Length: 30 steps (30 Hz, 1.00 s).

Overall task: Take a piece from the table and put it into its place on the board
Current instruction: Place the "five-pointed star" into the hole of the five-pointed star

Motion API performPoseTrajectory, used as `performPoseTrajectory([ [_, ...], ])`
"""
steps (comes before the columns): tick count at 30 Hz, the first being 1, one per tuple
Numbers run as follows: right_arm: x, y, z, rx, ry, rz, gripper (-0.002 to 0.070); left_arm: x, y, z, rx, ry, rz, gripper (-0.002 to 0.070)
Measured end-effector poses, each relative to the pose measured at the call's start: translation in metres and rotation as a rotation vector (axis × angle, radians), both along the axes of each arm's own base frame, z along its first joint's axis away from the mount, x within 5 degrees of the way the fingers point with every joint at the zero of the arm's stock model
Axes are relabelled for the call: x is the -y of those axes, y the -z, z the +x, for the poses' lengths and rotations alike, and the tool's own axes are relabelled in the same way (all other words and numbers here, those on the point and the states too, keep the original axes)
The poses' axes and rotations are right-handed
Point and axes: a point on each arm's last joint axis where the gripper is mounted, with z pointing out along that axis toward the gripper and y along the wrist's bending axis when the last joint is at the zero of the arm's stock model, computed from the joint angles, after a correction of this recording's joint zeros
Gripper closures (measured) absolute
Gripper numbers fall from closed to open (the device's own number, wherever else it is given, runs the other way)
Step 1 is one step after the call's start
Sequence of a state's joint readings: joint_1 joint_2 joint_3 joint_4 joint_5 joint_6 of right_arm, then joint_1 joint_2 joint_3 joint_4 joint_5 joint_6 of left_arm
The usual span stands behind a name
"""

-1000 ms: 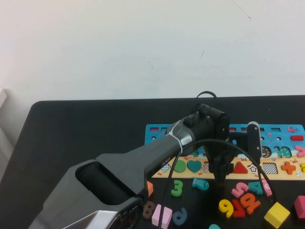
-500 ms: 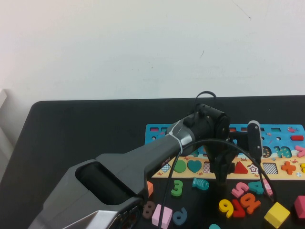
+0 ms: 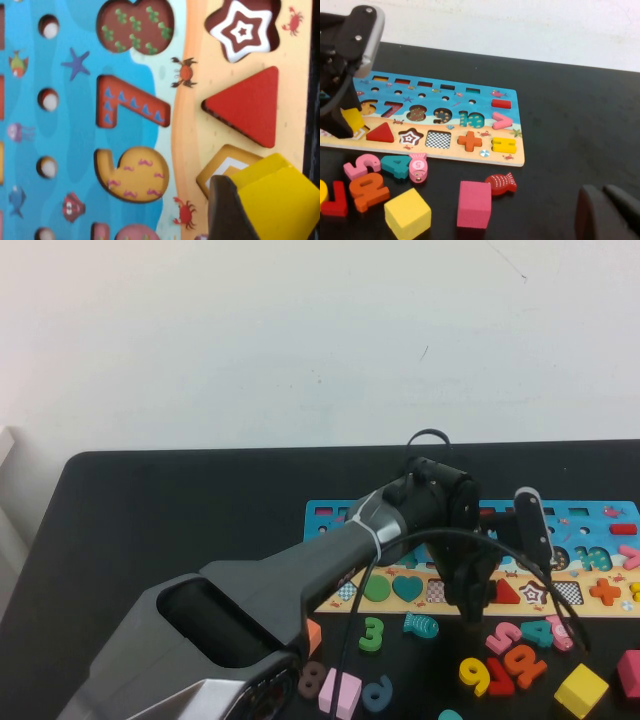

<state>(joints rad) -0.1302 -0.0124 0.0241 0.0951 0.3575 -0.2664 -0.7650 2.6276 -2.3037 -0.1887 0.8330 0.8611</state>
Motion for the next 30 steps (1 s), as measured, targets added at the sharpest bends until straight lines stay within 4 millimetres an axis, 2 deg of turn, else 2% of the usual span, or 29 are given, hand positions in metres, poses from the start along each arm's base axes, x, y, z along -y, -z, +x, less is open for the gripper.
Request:
performPoseTrajectory([
  [9, 0.000, 0.000, 0.000, 0.000, 0.000, 0.000, 0.0657, -0.012, -0.008, 0.010, -0.104, -0.185, -0.032, 0.0354],
  [16, 0.000, 0.000, 0.000, 0.000, 0.000, 0.000, 0.0657, -0.010, -0.014, 0.011, -0.118, -0.199, -0.056, 0.0354],
  [26, 0.000, 0.000, 0.000, 0.000, 0.000, 0.000, 0.0657, -0.003, 0.014, 0.005, -0.139, -0.173, -0.028, 0.0354],
  [30, 0.000, 0.000, 0.000, 0.000, 0.000, 0.000, 0.0657, 0.002, 0.015, 0.005, -0.115, -0.168, -0.051, 0.0354],
])
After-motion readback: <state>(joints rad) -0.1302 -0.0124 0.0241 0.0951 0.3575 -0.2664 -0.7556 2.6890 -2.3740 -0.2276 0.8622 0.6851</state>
